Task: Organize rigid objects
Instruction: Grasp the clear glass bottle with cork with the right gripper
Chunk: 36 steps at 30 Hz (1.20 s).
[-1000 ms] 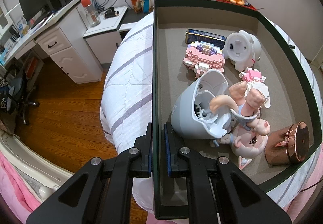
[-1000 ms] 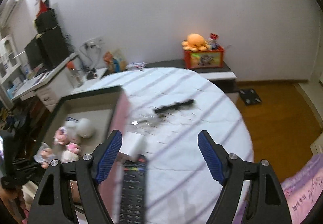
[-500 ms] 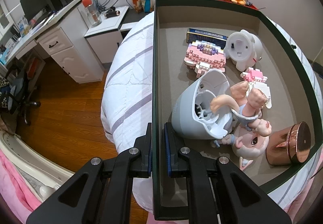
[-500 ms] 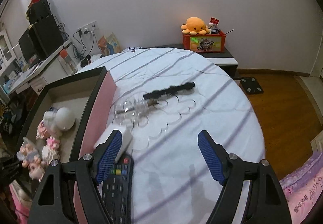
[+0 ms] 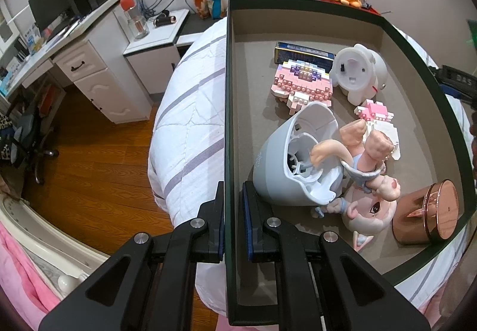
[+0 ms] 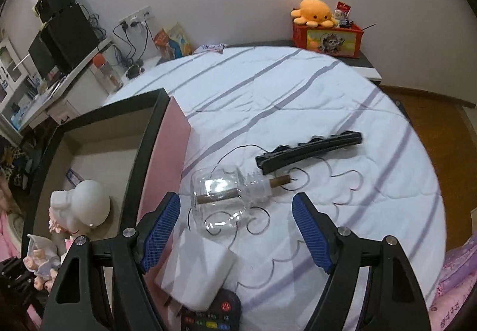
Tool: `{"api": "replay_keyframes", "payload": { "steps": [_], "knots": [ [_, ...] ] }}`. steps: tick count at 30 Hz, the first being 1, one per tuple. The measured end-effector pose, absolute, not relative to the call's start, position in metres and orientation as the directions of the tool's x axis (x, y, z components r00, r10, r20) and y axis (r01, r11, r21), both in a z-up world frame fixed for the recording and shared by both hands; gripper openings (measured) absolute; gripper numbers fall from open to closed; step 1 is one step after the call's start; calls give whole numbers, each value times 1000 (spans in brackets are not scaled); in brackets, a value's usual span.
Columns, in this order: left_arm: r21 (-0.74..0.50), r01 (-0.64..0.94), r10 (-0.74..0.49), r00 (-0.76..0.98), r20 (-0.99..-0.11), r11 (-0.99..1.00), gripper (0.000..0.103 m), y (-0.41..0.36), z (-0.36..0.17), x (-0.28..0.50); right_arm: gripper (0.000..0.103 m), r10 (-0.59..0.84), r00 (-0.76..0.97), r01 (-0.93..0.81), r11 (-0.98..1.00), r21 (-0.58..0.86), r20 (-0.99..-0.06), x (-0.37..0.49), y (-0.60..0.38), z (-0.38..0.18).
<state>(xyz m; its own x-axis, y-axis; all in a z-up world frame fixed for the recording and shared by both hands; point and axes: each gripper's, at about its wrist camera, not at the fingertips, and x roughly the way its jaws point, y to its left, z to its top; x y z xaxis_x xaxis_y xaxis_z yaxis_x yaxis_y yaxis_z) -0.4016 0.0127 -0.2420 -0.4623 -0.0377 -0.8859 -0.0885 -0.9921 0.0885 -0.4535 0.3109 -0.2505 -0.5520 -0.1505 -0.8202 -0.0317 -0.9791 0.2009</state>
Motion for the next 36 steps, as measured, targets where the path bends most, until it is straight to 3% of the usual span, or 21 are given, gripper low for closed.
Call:
{"api": "replay_keyframes", "payload": {
  "steps": [7,9,19,26,32,36],
  "knots": [
    [80,-92,-29,-462,-887,-993,8,11,-243,-401,77,-163,-552,-20,-978,208,-818,-463,314,-256],
    [83,-93,-31,-462,-886,-992,8,12,-243,-401,62,-210,-552,0,-968,251,-807,-464,315,-257],
    [81,-93,-30,-461,-887,-992,8,12,-244,-402,63,-134,-590,-14,-984,177,-796,-447,320,-249],
    [79,-90,-28,-463,-886,-993,8,11,-244,-402,63,-131,-675,4,-985,175,-726,-423,315,-214],
    [77,-89,-27,-462,-886,-993,8,11,-244,-402,63,-245,-682,184,-969,162,-689,-401,268,-178],
    [75,-87,-26,-462,-886,-993,8,11,-245,-402,63,-290,-608,303,-945,121,-739,-395,227,-188]
  ]
}}
